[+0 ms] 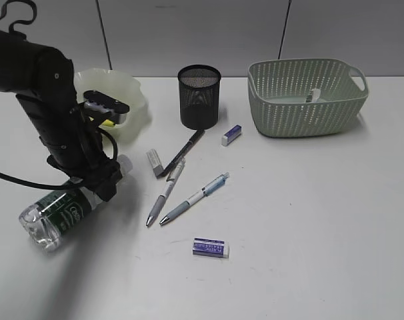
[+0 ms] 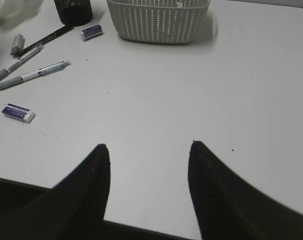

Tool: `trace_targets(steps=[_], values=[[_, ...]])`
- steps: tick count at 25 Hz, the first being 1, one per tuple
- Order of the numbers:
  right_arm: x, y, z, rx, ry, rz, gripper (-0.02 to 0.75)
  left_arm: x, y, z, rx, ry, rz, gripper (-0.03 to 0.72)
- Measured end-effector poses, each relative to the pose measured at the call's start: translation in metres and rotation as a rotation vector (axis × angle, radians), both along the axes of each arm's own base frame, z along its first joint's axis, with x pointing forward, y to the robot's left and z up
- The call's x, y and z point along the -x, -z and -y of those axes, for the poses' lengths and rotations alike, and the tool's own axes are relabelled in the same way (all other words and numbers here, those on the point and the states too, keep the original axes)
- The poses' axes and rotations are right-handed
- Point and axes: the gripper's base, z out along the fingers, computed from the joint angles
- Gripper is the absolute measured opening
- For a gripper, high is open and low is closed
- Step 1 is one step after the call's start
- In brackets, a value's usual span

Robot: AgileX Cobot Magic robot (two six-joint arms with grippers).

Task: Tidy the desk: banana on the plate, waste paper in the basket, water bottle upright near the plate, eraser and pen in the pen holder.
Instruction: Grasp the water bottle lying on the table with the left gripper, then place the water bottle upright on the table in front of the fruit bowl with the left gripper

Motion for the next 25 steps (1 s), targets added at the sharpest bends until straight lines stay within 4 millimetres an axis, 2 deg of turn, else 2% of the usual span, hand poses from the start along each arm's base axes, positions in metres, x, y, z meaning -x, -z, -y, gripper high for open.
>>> trace_targets(steps=[4, 7, 14, 17, 21, 25], values=[[0.0, 0.0, 0.0, 0.0, 0.0, 0.0, 0.405, 0.002, -0.001, 0.001, 0.021, -0.022, -0.022, 0.501], [0.0, 0.0, 0.0, 0.0, 0.0, 0.0, 0.405, 0.007, -0.012, 0.003, 0.057, -0.052, -0.042, 0.501], [0.0, 0.0, 0.0, 0.0, 0.0, 0.0, 0.405, 0.023, -0.086, 0.0, 0.176, -0.069, 0.11, 0.499], [0.0, 0.0, 0.0, 0.0, 0.0, 0.0, 0.405, 0.04, -0.114, -0.007, 0.231, -0.077, 0.193, 0.496], [0.0, 0.0, 0.0, 0.0, 0.0, 0.0, 0.405, 0.074, -0.116, -0.023, 0.275, -0.091, 0.303, 0.496], [0.0, 0.0, 0.0, 0.0, 0.0, 0.0, 0.405, 0.106, -0.093, -0.041, 0.33, -0.124, 0.461, 0.496]])
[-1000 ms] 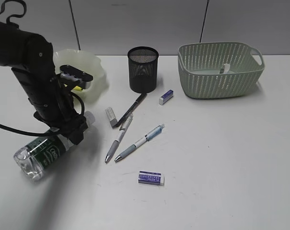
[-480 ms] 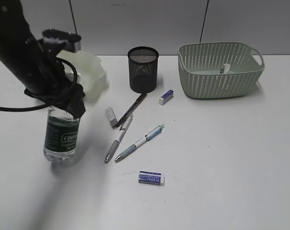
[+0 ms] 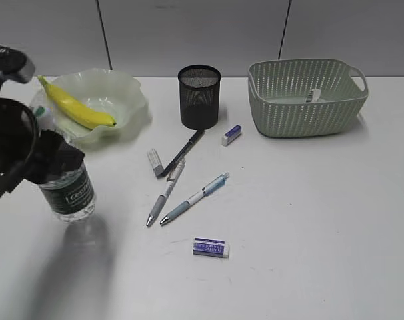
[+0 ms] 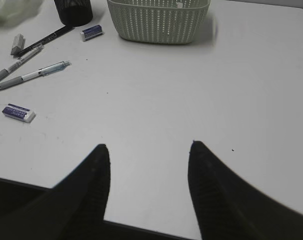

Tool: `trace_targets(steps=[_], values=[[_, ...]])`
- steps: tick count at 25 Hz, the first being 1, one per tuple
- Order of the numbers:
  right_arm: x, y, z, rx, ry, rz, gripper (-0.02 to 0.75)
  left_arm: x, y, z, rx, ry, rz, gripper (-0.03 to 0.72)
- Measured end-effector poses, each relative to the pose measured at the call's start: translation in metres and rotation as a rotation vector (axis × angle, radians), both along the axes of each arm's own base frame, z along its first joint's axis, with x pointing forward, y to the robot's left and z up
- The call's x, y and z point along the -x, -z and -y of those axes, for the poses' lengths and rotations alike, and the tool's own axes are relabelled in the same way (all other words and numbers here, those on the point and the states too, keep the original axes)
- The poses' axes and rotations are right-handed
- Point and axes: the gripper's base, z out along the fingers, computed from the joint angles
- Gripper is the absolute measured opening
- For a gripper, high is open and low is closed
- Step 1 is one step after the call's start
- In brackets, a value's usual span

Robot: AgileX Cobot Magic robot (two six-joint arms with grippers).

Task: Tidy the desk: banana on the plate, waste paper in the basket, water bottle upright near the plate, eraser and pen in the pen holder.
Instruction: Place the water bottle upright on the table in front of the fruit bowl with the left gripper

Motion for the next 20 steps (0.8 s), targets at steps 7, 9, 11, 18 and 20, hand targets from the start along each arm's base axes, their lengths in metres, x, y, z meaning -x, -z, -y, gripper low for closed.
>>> trace_targets(steps=[7, 9, 11, 18, 20], values=[[0.0, 0.0, 0.0, 0.0, 0.0, 0.0, 0.404, 0.004, 0.018, -0.007, 0.069, -0.069, 0.164, 0.496], [0.0, 0.0, 0.0, 0.0, 0.0, 0.0, 0.404, -0.001, 0.022, -0.005, 0.063, -0.069, 0.152, 0.496], [0.0, 0.0, 0.0, 0.0, 0.0, 0.0, 0.404, -0.006, 0.023, -0.002, 0.052, -0.064, 0.116, 0.496], [0.0, 0.0, 0.0, 0.0, 0.0, 0.0, 0.405, -0.027, 0.005, 0.01, 0.049, -0.041, 0.072, 0.496], [0.0, 0.0, 0.0, 0.0, 0.0, 0.0, 0.405, -0.033, 0.007, 0.013, 0.046, -0.04, 0.067, 0.496]])
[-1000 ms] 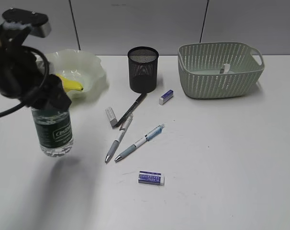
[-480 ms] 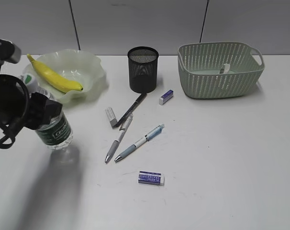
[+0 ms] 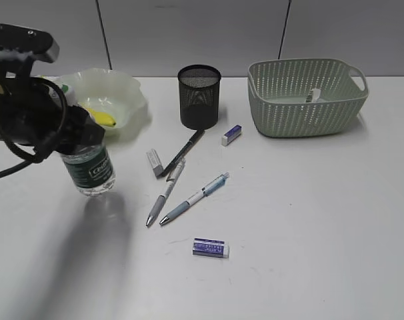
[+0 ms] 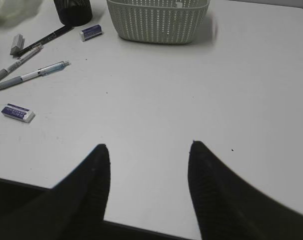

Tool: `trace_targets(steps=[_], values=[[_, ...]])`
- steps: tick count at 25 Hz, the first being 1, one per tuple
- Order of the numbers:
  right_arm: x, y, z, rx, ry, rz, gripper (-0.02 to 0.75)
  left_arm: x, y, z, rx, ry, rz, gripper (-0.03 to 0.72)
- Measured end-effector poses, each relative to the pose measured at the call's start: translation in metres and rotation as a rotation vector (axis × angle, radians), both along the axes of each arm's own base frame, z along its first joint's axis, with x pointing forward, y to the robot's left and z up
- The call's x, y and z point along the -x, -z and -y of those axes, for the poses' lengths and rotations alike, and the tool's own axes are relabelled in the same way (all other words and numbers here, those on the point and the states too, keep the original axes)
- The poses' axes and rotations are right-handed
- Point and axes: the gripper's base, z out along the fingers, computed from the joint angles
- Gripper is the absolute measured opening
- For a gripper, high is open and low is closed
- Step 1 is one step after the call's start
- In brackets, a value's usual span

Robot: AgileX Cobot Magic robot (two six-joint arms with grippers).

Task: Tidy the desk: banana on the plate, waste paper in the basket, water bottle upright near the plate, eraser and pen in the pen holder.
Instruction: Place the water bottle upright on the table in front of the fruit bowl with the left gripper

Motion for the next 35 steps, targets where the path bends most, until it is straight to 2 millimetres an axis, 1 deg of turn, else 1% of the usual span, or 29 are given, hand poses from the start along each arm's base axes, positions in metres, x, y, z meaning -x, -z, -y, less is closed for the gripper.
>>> trace_targets(steps=[5, 12, 13, 16, 18, 20, 23, 27, 30, 35], values=[[0.0, 0.0, 0.0, 0.0, 0.0, 0.0, 0.405, -0.005, 0.029, 0.003, -0.048, 0.007, -0.121, 0.496], [0.0, 0.0, 0.0, 0.0, 0.0, 0.002, 0.404, -0.01, 0.031, 0.005, -0.043, 0.0, -0.099, 0.49], [0.0, 0.0, 0.0, 0.0, 0.0, 0.002, 0.404, -0.01, 0.031, 0.005, -0.042, 0.0, -0.098, 0.498], [0.0, 0.0, 0.0, 0.0, 0.0, 0.002, 0.404, -0.01, 0.031, 0.005, -0.042, 0.0, -0.101, 0.563], [0.0, 0.0, 0.0, 0.0, 0.0, 0.002, 0.404, -0.009, 0.03, 0.004, -0.042, 0.001, -0.106, 0.577], [0.0, 0.0, 0.0, 0.0, 0.0, 0.002, 0.404, -0.006, 0.023, 0.003, -0.036, 0.004, -0.097, 0.581], [0.0, 0.0, 0.0, 0.0, 0.0, 0.002, 0.404, 0.0, 0.005, 0.001, -0.014, 0.006, -0.055, 0.582], [0.0, 0.0, 0.0, 0.0, 0.0, 0.002, 0.405, 0.018, -0.022, -0.005, 0.003, 0.023, -0.041, 0.582], [0.0, 0.0, 0.0, 0.0, 0.0, 0.002, 0.405, 0.04, -0.041, -0.012, 0.002, 0.048, -0.071, 0.582], [0.0, 0.0, 0.0, 0.0, 0.0, 0.002, 0.405, 0.091, -0.079, -0.03, 0.013, 0.094, -0.079, 0.582]])
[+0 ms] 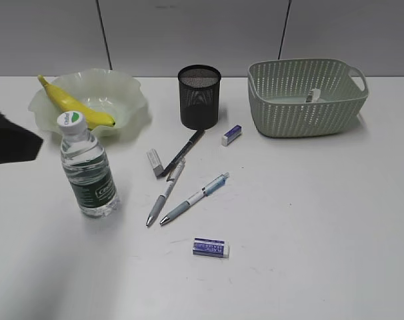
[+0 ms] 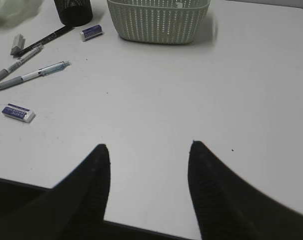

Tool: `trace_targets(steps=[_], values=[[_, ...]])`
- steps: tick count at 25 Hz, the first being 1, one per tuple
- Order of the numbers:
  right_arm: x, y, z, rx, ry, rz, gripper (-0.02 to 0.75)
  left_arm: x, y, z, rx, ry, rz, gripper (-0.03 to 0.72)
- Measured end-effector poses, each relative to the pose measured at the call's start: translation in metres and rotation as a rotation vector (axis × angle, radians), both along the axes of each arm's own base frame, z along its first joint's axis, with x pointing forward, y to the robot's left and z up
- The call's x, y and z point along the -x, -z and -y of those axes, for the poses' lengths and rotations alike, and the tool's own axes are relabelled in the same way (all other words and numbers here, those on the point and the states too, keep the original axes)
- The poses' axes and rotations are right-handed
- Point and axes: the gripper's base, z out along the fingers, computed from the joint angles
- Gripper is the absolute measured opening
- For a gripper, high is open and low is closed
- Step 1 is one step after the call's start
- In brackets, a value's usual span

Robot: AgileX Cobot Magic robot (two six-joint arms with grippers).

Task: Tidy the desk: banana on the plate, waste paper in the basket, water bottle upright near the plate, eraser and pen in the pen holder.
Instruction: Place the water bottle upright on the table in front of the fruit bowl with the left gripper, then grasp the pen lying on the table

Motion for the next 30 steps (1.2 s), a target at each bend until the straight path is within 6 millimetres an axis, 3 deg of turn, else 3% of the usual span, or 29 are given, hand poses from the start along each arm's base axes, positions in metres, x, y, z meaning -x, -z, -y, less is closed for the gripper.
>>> trace_targets(steps=[5, 12, 16, 20, 25, 30], values=[[0.0, 0.0, 0.0, 0.0, 0.0, 0.0, 0.405, 0.066, -0.035, -0.027, 0.055, 0.007, 0.081, 0.582], [0.0, 0.0, 0.0, -0.001, 0.0, 0.0, 0.405, 0.142, -0.041, -0.068, 0.014, -0.039, 0.134, 0.578], [0.0, 0.0, 0.0, -0.001, 0.0, 0.0, 0.405, 0.176, -0.042, -0.085, 0.062, -0.067, 0.255, 0.568], [0.0, 0.0, 0.0, -0.001, 0.0, 0.0, 0.405, 0.197, -0.025, -0.095, 0.106, -0.086, 0.327, 0.565], [0.0, 0.0, 0.0, -0.001, 0.0, 0.001, 0.405, 0.199, 0.011, -0.099, 0.064, -0.1, 0.302, 0.561], [-0.002, -0.002, -0.001, -0.004, -0.002, 0.005, 0.405, 0.195, 0.014, -0.099, 0.057, -0.108, 0.317, 0.524]])
